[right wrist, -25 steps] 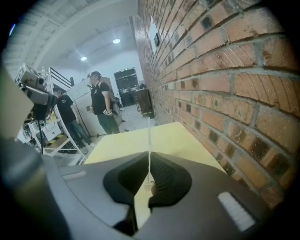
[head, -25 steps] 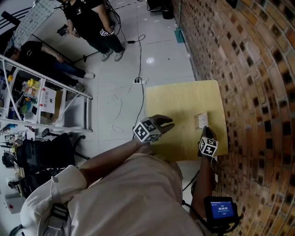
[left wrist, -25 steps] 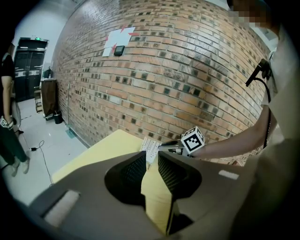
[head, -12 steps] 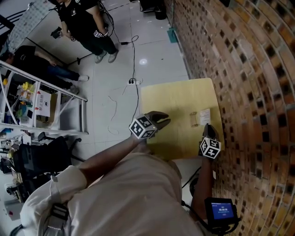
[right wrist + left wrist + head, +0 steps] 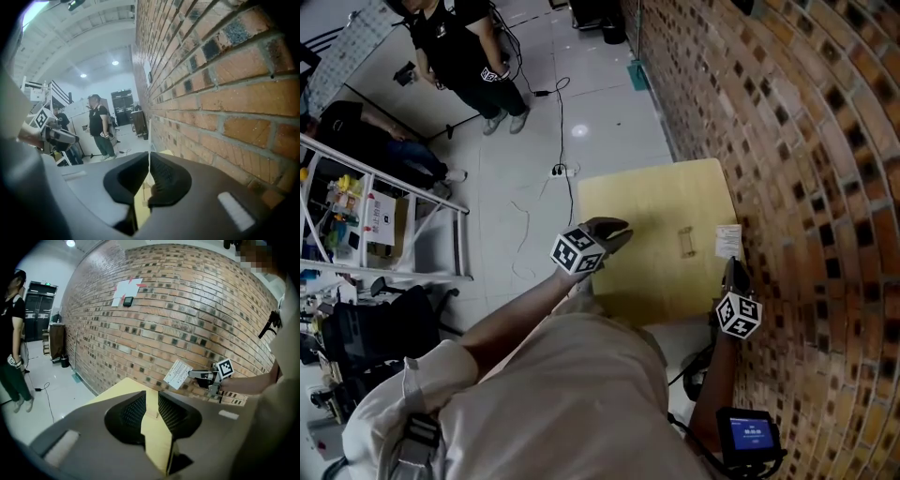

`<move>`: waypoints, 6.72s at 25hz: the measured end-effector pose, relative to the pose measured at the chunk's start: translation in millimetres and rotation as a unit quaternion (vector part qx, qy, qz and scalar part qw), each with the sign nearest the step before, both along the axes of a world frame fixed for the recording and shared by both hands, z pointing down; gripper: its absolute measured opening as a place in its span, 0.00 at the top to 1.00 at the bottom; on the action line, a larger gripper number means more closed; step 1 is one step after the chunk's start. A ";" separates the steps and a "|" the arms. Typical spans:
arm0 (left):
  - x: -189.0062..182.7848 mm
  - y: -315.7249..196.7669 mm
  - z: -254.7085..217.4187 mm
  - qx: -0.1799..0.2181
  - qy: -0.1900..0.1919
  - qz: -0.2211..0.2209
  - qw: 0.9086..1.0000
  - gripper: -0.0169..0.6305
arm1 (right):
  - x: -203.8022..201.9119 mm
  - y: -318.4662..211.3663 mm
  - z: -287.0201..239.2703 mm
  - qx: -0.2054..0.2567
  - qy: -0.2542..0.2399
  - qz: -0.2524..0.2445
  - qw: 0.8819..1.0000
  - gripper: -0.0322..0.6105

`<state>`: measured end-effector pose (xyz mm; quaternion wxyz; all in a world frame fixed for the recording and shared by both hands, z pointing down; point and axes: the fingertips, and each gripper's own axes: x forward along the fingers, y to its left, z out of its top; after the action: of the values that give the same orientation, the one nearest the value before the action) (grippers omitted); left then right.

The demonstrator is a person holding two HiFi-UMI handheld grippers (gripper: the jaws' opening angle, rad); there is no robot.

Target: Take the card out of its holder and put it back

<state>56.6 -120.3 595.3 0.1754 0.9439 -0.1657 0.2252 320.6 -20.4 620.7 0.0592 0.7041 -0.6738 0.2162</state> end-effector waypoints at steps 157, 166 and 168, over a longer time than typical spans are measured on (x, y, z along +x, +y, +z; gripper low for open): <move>-14.6 -27.1 38.1 -0.067 -0.025 -0.036 0.997 0.77 | -59.4 -48.8 191.5 -0.172 -0.006 -0.090 0.981 0.93; -11.7 -28.7 38.1 -0.065 -0.025 -0.035 0.997 0.77 | -59.7 -47.6 201.2 -0.180 -0.005 -0.083 0.980 0.93; -11.4 -27.6 41.4 -0.068 -0.026 -0.033 0.997 0.77 | -59.3 -48.2 202.1 -0.182 -0.004 -0.081 0.980 0.93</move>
<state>45.2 -147.9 636.8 0.2421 0.9177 -0.1857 0.2544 261.4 -68.6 822.8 0.2007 0.6235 -0.6785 0.3326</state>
